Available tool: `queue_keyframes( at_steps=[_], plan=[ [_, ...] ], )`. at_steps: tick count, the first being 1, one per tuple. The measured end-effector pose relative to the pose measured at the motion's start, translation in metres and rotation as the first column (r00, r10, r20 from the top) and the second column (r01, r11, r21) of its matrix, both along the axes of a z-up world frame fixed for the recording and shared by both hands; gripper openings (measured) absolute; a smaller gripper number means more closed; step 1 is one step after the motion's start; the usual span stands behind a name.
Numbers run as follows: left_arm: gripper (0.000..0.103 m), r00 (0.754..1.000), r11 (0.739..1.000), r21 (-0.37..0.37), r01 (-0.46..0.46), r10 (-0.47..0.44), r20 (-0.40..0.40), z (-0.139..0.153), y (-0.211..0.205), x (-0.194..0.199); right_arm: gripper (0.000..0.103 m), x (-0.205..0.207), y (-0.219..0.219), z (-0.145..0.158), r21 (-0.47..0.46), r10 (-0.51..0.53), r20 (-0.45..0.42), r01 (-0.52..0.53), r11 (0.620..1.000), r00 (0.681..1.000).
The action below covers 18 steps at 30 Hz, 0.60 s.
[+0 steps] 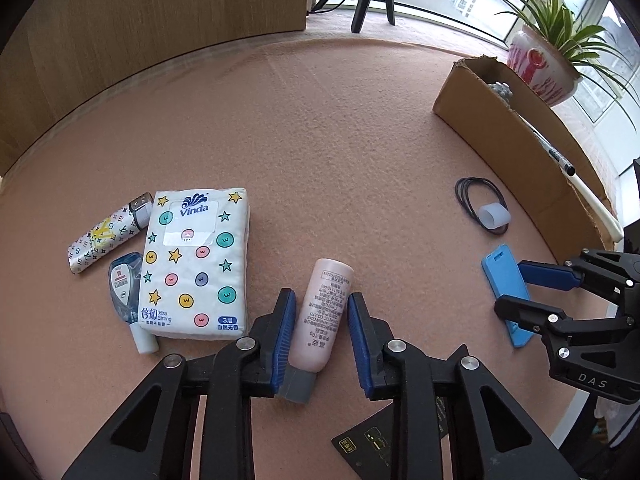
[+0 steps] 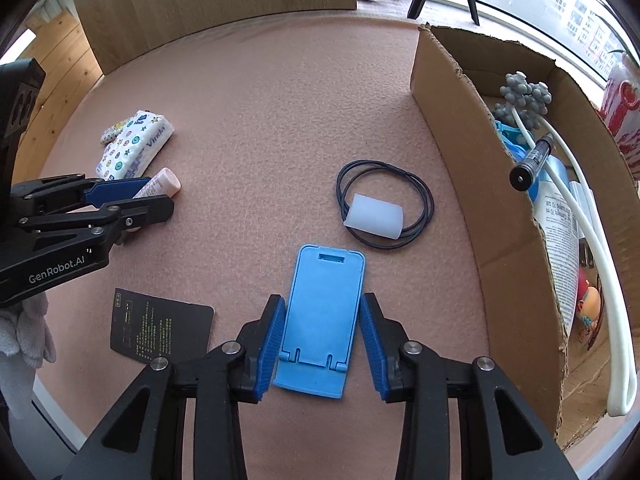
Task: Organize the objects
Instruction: 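Grasp the pink lotion bottle with the left tool while the right tool grasps the blue phone stand, then carry the pink bottle with the left tool and the phone stand with the right tool over the box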
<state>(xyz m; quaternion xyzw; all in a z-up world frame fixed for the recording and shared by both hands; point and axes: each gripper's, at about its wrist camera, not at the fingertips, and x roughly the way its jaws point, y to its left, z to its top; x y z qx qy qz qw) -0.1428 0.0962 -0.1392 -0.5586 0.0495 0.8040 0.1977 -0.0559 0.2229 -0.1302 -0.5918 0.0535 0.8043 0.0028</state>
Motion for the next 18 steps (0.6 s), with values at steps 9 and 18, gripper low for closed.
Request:
queue_keyframes(
  at_steps=[9,18],
  plan=[
    [0.021,0.995,0.992,0.085,-0.095,0.092,0.037,0.000,-0.006,0.012,0.034,0.037,0.040,0.008,-0.093,-0.064,-0.027,0.062,0.994,0.998],
    [0.021,0.994,0.979,0.175,-0.108,0.105,0.030,0.022,0.007,0.018,0.034,0.056,0.053,0.038,-0.129,-0.104,-0.097,0.092,0.987,0.990]
  ],
)
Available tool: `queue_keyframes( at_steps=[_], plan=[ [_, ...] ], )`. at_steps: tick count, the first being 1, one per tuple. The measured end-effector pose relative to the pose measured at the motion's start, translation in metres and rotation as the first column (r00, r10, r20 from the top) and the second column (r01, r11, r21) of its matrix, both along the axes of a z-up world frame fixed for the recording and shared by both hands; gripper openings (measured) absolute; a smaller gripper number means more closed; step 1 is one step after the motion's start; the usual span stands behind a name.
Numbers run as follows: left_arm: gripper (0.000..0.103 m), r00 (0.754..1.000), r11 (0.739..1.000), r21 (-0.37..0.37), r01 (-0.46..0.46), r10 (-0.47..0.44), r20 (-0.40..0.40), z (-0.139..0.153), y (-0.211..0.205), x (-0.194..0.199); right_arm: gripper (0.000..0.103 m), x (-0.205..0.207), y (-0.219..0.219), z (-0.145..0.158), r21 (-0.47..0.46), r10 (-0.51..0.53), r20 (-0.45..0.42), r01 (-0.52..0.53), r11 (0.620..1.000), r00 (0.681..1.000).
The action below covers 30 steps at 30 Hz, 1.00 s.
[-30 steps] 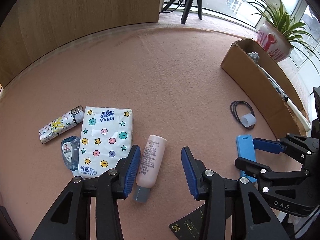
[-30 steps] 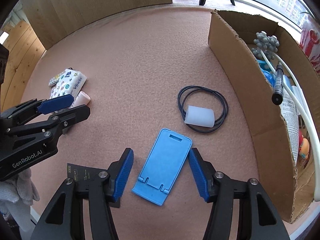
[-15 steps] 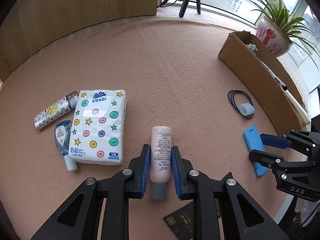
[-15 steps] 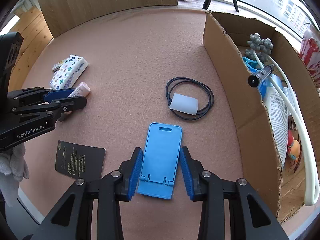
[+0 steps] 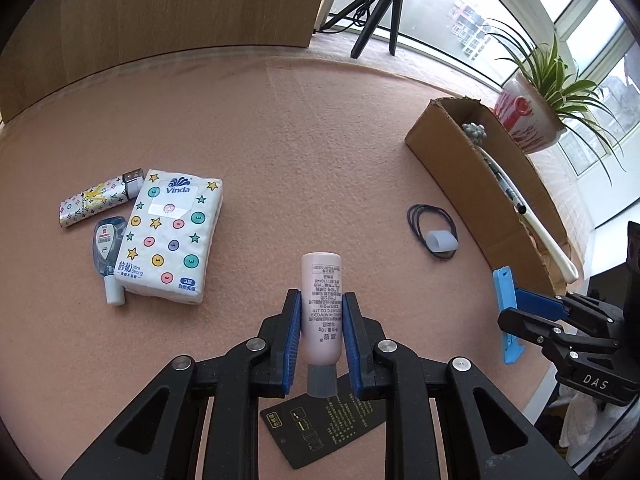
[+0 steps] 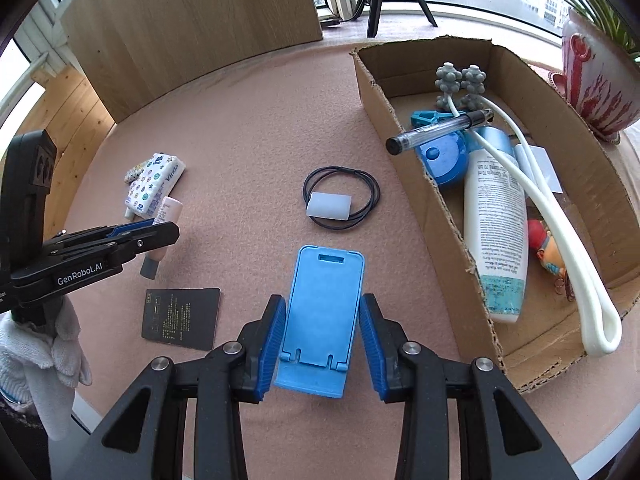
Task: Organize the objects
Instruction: 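Carry the pink bottle with the left tool and the phone stand with the right tool over the box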
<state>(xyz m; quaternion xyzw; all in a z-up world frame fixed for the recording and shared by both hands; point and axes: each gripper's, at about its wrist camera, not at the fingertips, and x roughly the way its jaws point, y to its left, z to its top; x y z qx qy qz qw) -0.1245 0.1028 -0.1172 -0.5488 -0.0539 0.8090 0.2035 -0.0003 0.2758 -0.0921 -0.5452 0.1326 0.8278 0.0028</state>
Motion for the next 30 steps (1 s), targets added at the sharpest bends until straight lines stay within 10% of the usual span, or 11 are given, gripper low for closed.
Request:
queue_keyframes(
  at_steps=[30],
  plan=[
    [0.021,0.969,0.972,0.095,0.215,-0.201,-0.141,0.083,0.176,-0.001,0.034,0.010,0.101,0.064,0.041,-0.148,-0.181,0.158,0.987,0.972]
  ],
)
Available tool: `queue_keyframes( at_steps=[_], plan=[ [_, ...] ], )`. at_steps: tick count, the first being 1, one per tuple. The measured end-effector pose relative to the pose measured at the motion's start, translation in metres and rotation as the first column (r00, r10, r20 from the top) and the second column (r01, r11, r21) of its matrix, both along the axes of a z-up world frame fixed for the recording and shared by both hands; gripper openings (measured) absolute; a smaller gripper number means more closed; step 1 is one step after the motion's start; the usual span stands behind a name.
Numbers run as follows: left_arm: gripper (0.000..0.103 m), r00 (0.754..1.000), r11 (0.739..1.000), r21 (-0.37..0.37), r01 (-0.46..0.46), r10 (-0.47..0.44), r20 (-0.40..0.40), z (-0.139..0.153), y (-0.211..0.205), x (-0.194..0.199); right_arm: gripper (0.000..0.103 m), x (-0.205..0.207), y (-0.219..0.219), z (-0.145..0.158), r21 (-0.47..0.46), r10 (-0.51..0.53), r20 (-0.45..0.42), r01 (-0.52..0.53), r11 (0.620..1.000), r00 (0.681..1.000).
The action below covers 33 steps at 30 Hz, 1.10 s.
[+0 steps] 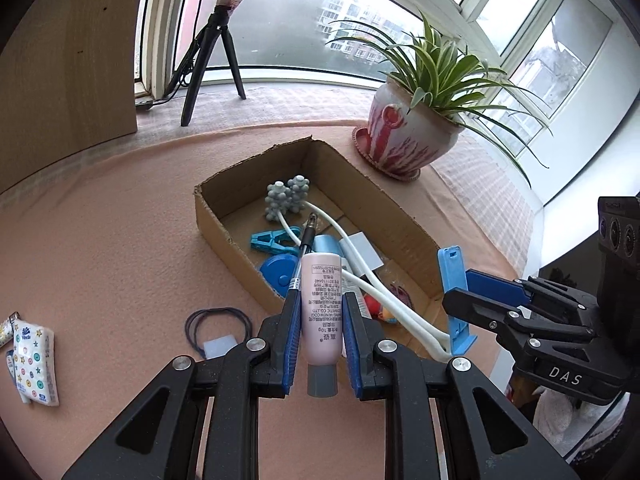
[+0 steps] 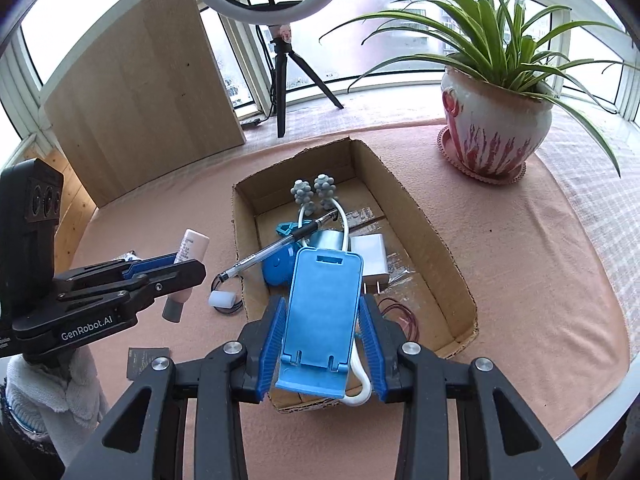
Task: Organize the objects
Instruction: 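Carry the pink bottle with the left tool and the phone stand with the right tool over the box, then open the left tool over the box while the right tool releases the phone stand into it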
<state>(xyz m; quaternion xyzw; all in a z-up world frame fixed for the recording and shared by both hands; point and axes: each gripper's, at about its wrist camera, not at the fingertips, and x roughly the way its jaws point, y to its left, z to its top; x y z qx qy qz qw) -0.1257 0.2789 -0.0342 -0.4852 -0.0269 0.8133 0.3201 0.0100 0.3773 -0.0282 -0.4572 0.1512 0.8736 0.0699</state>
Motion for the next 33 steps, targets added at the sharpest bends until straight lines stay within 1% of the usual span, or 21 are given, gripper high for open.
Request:
queue_keyframes(
  at_steps=[4,10,11,12,13,14,15,16,18,24,33],
  plan=[
    [0.021,1.000,1.000,-0.013,0.010,-0.010,-0.004,-0.001,0.021,-0.003,0.034,-0.001,0.011,-0.003,0.002,-0.001,0.005,0.001,1.000,1.000],
    [0.022,1.000,0.999,-0.034,0.018,-0.019,-0.016,-0.004,0.040,-0.008,0.034,-0.002,0.026,-0.006,0.000,-0.008,0.012,0.008,1.000,1.000],
    [0.025,1.000,0.999,-0.032,0.017,-0.018,-0.024,-0.003,0.042,-0.009,0.034,-0.002,0.028,-0.006,0.000,-0.009,0.012,0.009,1.000,1.000],
    [0.033,1.000,0.999,-0.033,0.015,-0.016,-0.027,-0.003,0.043,-0.009,0.035,-0.002,0.031,-0.006,0.001,-0.013,0.010,0.013,1.000,1.000],
    [0.058,1.000,0.999,-0.037,0.006,-0.007,-0.031,-0.002,0.043,-0.010,0.039,-0.002,0.032,-0.006,-0.002,-0.013,0.004,0.013,1.000,1.000],
    [0.071,0.999,0.999,-0.034,-0.008,0.006,-0.044,-0.001,0.041,-0.009,0.043,-0.001,0.035,-0.005,-0.005,-0.015,0.000,0.015,1.000,1.000],
    [0.071,0.998,0.999,-0.030,-0.014,0.013,-0.053,0.000,0.039,-0.009,0.056,-0.001,0.037,-0.005,-0.003,-0.027,-0.004,0.027,1.000,1.000],
    [0.071,0.998,0.999,-0.032,-0.018,0.016,-0.053,0.001,0.038,-0.009,0.064,0.001,0.040,-0.004,0.001,-0.043,-0.010,0.043,0.999,0.999],
    [0.071,0.998,0.999,-0.038,-0.030,0.028,-0.057,0.002,0.034,-0.009,0.064,0.003,0.045,-0.002,0.000,-0.061,-0.028,0.061,0.998,0.998],
    [0.071,0.997,0.997,-0.041,-0.066,0.064,-0.036,-0.001,0.014,-0.010,0.064,0.005,0.048,-0.001,-0.032,-0.058,-0.035,0.057,0.998,0.998],
    [0.071,0.987,0.985,-0.051,-0.162,0.161,-0.016,-0.006,-0.046,-0.009,0.064,-0.005,0.023,0.001,-0.062,-0.010,-0.040,0.007,0.998,0.999]
  ],
)
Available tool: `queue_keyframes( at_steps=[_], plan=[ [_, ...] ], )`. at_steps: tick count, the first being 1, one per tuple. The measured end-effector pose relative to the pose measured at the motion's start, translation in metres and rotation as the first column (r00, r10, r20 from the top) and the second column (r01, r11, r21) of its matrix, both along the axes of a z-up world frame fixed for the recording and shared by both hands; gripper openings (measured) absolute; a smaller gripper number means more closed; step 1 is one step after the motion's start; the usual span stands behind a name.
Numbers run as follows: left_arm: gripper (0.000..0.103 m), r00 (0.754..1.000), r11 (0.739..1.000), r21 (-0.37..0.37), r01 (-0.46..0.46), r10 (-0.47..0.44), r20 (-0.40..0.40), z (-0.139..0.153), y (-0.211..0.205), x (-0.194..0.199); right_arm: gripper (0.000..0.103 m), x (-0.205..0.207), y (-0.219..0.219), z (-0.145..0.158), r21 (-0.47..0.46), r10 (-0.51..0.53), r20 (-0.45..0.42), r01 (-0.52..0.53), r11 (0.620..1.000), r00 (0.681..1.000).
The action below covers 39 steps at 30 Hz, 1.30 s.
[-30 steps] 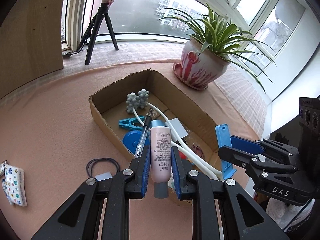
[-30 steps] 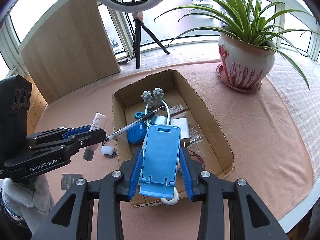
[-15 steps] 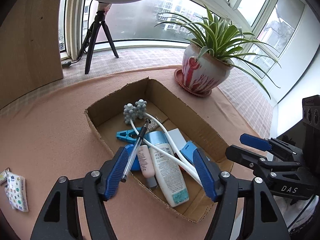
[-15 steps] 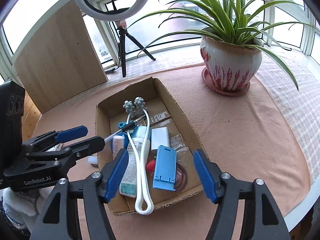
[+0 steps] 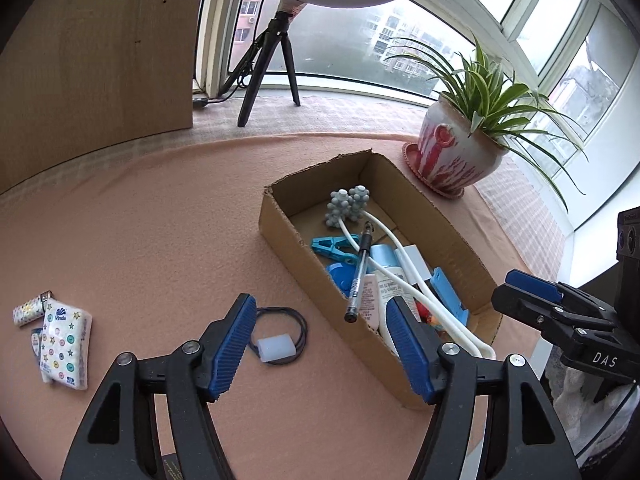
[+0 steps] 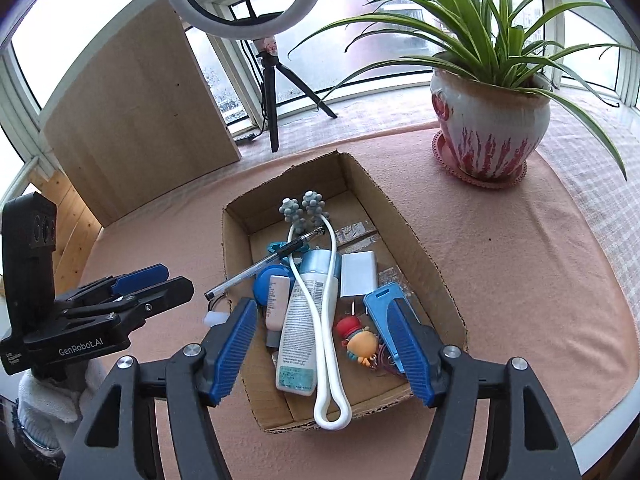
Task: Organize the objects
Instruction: 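Open the left tool over the box while the right tool releases the phone stand into it, then move both tools back toward the white block and black cord on the table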
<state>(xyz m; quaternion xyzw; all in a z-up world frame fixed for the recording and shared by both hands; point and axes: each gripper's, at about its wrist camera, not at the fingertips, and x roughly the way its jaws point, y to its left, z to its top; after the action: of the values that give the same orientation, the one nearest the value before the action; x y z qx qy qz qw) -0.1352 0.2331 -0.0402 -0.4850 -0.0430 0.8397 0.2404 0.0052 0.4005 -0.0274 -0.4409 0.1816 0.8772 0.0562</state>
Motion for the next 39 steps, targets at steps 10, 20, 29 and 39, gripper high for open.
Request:
queue_keyframes(
  at_steps=[10,20,29,39],
  plan=[
    [0.071,0.989,0.990,-0.007,-0.139,0.139,0.041,-0.013,-0.091,0.002,0.064,-0.015,-0.038,0.002,-0.068,0.079,-0.012,-0.080,0.994,0.997],
    [0.071,0.974,0.977,-0.006,-0.211,0.211,0.080,-0.029,-0.158,0.016,0.063,-0.047,-0.125,-0.022,-0.084,0.258,0.051,-0.254,0.964,0.965],
    [0.071,0.967,0.972,0.007,-0.236,0.234,0.095,-0.033,-0.205,0.034,0.040,-0.101,-0.163,-0.083,-0.014,0.220,0.222,-0.223,0.975,0.950],
    [0.070,0.960,0.964,0.036,-0.263,0.258,0.113,-0.041,-0.245,0.037,0.028,-0.143,-0.175,-0.098,0.106,0.201,0.328,-0.247,0.963,0.923]
  ],
)
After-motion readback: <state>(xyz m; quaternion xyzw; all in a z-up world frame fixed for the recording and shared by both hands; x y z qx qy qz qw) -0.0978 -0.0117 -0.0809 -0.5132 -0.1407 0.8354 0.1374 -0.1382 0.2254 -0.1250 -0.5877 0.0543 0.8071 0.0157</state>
